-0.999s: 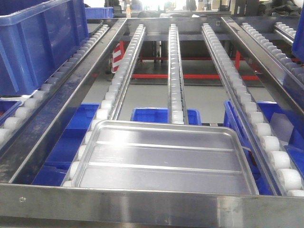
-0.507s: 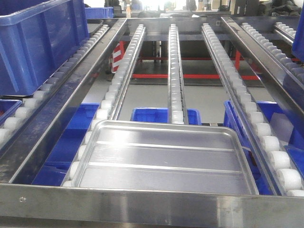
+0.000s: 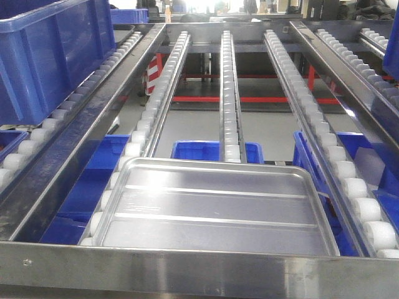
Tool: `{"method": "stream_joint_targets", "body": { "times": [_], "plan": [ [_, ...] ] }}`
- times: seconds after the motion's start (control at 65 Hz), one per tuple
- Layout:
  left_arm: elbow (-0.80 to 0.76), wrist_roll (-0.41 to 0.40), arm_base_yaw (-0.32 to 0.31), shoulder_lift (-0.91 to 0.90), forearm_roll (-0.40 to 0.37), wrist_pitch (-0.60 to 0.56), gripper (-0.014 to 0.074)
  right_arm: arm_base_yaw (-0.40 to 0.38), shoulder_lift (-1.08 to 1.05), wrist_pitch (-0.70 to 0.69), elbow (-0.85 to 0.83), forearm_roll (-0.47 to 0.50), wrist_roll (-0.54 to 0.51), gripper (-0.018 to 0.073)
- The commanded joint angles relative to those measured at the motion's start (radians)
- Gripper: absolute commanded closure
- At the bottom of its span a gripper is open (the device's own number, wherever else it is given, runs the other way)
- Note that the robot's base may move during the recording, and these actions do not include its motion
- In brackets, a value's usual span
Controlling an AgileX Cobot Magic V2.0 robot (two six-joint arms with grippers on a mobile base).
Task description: Grab silver tray and stack on right shelf
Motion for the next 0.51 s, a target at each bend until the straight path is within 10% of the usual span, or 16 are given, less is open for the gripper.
{"method": "stream_joint_targets", "body": {
  "times": [0.0, 0.354, 0.492],
  "plan": [
    [-0.136, 0.003, 0.001, 0.018, 0.008, -0.020, 0.0697, 0.000, -0.016, -0.102, -0.111, -0.005, -0.002, 0.0503],
    [-0.557, 0.003, 0.001, 0.390, 0.014, 0.288, 0.0695, 0.000, 0.228, 0.097, -0.452, -0.004, -0.002, 0.0489],
    [-0.605, 0.003, 0.001, 0.519, -0.007, 0.290, 0.0690, 0.000, 0.277, 0.102, -0.465, -0.004, -0.002, 0.0321]
  ]
}}
